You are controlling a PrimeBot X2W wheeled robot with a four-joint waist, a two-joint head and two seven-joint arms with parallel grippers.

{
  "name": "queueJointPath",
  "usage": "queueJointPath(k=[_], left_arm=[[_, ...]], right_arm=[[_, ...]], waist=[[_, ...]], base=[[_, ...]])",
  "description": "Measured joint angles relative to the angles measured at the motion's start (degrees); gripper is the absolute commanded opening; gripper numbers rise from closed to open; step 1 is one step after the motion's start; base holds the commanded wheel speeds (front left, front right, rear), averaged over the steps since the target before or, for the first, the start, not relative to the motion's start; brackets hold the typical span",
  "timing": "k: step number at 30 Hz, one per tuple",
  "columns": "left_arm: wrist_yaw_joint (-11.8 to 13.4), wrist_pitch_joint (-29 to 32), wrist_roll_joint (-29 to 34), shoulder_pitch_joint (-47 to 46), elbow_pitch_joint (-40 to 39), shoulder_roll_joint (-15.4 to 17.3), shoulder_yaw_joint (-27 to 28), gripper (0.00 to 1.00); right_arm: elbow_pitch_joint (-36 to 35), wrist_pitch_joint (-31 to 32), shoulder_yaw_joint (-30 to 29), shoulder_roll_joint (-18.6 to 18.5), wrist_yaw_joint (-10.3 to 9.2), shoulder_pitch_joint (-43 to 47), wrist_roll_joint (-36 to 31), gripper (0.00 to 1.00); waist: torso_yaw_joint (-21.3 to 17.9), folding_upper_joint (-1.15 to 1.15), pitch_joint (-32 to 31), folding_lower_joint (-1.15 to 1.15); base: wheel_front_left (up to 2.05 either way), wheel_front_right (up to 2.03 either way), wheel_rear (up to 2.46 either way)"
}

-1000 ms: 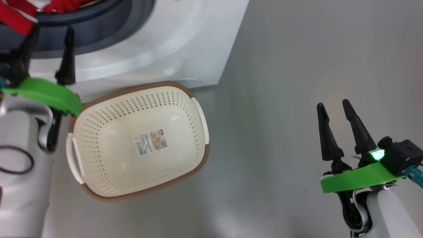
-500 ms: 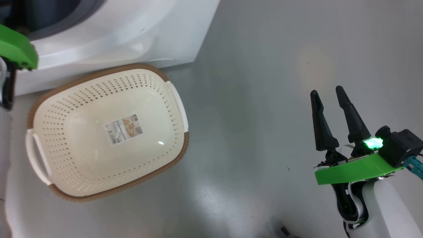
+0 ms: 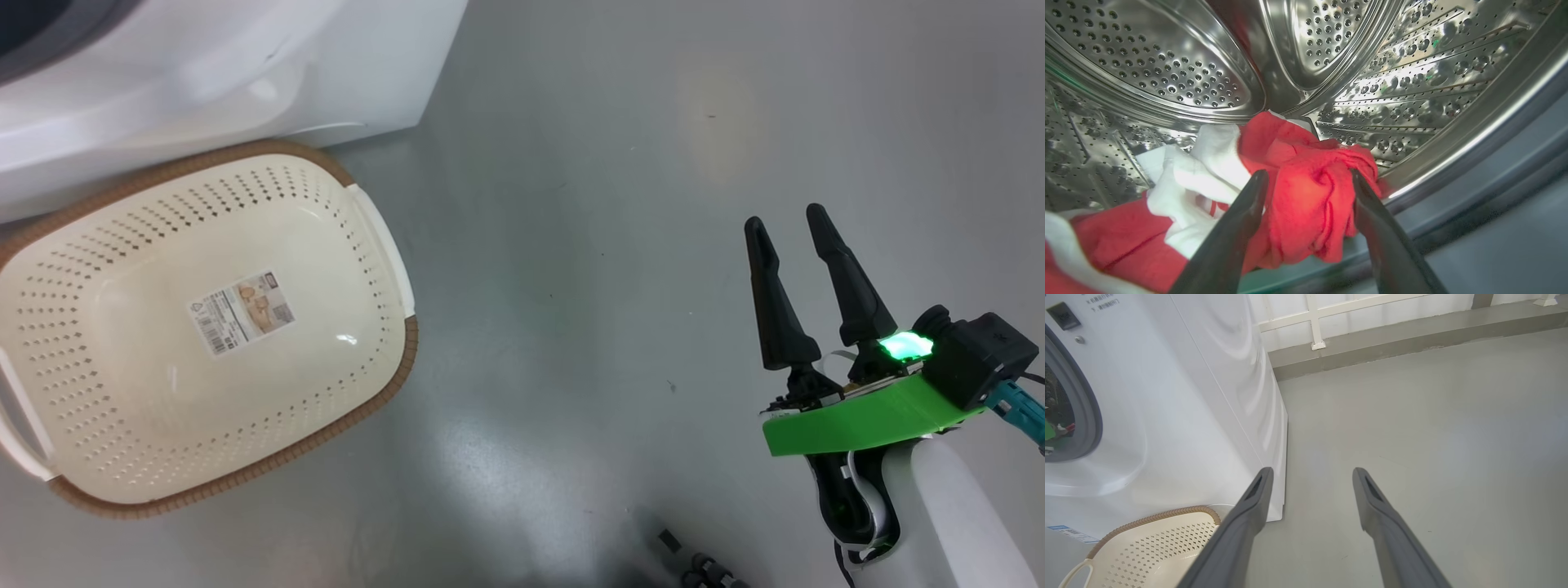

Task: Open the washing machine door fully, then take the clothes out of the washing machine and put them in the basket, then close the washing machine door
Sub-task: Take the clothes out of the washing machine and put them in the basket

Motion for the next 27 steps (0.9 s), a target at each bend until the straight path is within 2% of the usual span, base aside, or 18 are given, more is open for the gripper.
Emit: queueJointPath(k=[10, 11, 12, 13, 21, 27], left_arm=[[0.0, 0.0, -3.47, -2.98, 3.83, 0.94, -5.49, 1.0], [0.0, 0.0, -3.85, -3.17, 4.14, 1.13, -5.93, 0.56], [0.0, 0.0, -4.35, -3.25, 4.35, 1.24, -6.25, 0.25], [0.0, 0.0, -4.82, -3.29, 4.6, 1.31, -6.62, 0.01], [0.0, 0.0, -6.8, -3.29, 4.32, 1.31, -8.01, 0.0], [0.01, 0.0, -8.58, -1.72, -0.44, 0.9, -6.21, 0.0]], right_arm=[[-0.49, 0.0, 0.31, 0.01, -0.01, 0.0, 0.41, 1.0], [-0.56, 0.0, 0.34, 0.01, 0.0, 0.0, 0.41, 1.0], [-0.6, 0.0, 0.38, 0.01, -0.01, 0.01, 0.42, 1.0], [-0.63, 0.0, 0.45, 0.01, -0.01, 0.01, 0.42, 1.0], [-0.68, 0.0, 0.4, 0.01, 0.0, 0.01, 0.42, 1.0], [-0.58, 0.0, -0.01, 0.01, 0.0, 0.03, 0.38, 1.0]], waist=[[-0.85, 0.0, 0.43, 0.0], [-0.88, 0.0, 0.38, 0.0], [-0.9, 0.0, 0.32, 0.0], [-0.93, 0.0, 0.26, 0.0], [-0.74, 0.0, -0.26, 0.0], [0.36, 0.0, -1.4, 0.0]], base=[[0.0, 0.0, 0.0], [0.0, 0.0, 0.0], [0.0, 0.0, 0.0], [0.0, 0.0, 0.0], [0.0, 0.0, 0.0], [0.0, 0.0, 0.0]])
